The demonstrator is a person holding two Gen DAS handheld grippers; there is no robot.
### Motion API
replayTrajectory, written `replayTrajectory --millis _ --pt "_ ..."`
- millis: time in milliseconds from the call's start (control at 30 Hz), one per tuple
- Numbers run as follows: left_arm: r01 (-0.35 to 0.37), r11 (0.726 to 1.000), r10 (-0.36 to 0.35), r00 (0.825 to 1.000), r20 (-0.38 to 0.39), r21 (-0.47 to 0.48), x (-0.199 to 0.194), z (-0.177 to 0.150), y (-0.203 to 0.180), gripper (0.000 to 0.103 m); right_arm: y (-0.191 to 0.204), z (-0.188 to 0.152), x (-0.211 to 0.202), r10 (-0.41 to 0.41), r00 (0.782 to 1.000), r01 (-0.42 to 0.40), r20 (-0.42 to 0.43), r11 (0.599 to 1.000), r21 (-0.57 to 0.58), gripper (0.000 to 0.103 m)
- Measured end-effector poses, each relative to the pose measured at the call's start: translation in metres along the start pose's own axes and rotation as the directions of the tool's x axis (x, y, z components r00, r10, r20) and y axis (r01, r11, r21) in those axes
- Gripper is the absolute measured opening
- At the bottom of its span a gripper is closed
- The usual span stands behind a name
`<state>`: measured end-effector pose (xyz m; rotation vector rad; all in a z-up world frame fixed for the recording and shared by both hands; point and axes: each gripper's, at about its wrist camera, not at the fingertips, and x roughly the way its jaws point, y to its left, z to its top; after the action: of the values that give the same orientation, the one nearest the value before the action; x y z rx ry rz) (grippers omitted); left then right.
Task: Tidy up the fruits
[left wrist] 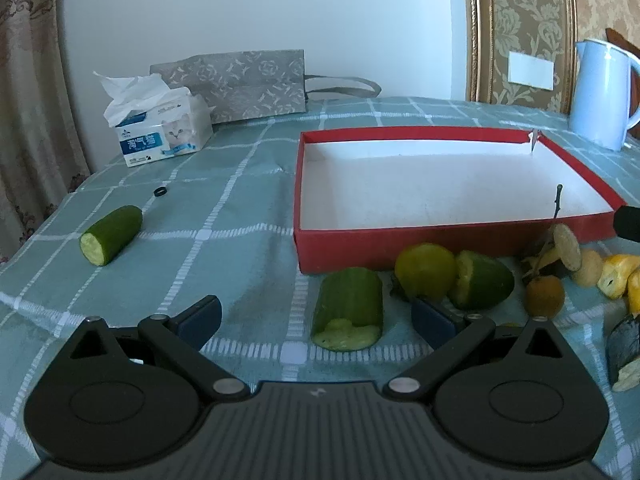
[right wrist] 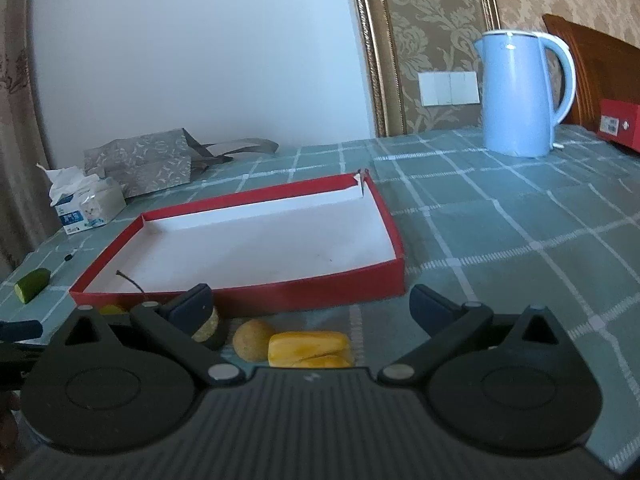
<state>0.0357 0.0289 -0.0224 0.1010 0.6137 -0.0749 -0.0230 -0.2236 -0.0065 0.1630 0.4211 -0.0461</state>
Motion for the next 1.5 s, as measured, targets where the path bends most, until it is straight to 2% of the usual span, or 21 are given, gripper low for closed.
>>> replayTrajectory --millis 67,133,267,433,533,700,833,967,1133,1233,1367,1400,1433,1500 --pt "0.020 1.000 -0.020 1.000 0.002 -0.006 0.000 0.000 0.002 0.096 0.002 0.000 -0.001 -0.009 1.000 0.009 0.006 1.000 -0.013 0.103" --pt "0.054 0.998 -0.054 0.999 0.005 -0.009 -0.002 -0.001 0.003 0.084 0.004 0.000 -0.001 -0.015 1.000 0.015 0.008 1.000 -0.019 0.103" --pt "0.102 0.995 -0.102 0.995 0.009 -0.021 -0.003 -0.002 0.005 0.068 0.003 0.000 0.001 -0.025 1.000 0.025 -0.005 1.000 -0.015 0.103" --pt "0.133 0.991 -0.132 0.991 0.017 -0.006 -0.006 -0.003 0.002 0.043 0.001 0.000 -0.001 -0.025 1.000 0.025 0.007 1.000 -0.006 0.103" --pt "0.119 0.993 -0.120 0.992 0.027 0.006 -0.008 -0.004 -0.001 0.034 0.002 -0.001 0.000 -0.021 1.000 0.021 0.002 1.000 -0.010 0.103" --pt "0.139 0.989 -0.137 0.990 0.041 -0.047 -0.010 -0.005 0.009 0.032 0.002 0.000 -0.001 -0.025 1.000 0.025 0.008 1.000 -0.009 0.103" --pt "0.126 0.987 -0.121 0.991 0.052 -0.102 -0.011 -0.005 0.018 0.032 -0.002 0.002 -0.005 -0.010 1.000 0.010 -0.002 1.000 -0.010 0.103" --pt "0.128 0.981 -0.121 0.991 0.056 -0.144 -0.012 -0.007 0.026 0.032 -0.010 0.005 -0.020 0.011 0.999 -0.017 -0.048 0.993 -0.120 0.103" --pt "0.144 0.975 -0.138 0.989 0.049 -0.169 -0.009 -0.007 0.030 0.032 -0.018 -0.003 -0.052 0.118 0.988 -0.137 -0.101 0.968 -0.210 0.103" --pt "0.148 0.974 -0.141 0.989 0.053 -0.169 -0.010 -0.008 0.031 0.032 -0.007 -0.016 -0.067 0.193 0.976 -0.213 -0.097 0.935 -0.282 0.103" --pt "0.156 0.973 -0.150 0.987 0.051 -0.172 -0.009 -0.008 0.032 0.032 0.024 -0.033 -0.075 0.237 0.969 -0.240 -0.069 0.845 -0.478 0.101" --pt "0.157 0.973 -0.150 0.987 0.049 -0.172 -0.009 -0.008 0.032 0.032 0.033 -0.038 -0.077 0.258 0.964 -0.253 -0.066 0.813 -0.524 0.098" --pt "0.157 0.973 -0.150 0.987 0.049 -0.172 -0.009 -0.007 0.032 0.032 0.039 -0.040 -0.077 0.273 0.960 -0.264 -0.068 0.787 -0.558 0.088" --pt "0.157 0.972 -0.151 0.987 0.050 -0.173 -0.009 -0.007 0.032 0.032 0.048 -0.039 -0.070 0.282 0.954 -0.286 -0.100 0.758 -0.586 0.080"
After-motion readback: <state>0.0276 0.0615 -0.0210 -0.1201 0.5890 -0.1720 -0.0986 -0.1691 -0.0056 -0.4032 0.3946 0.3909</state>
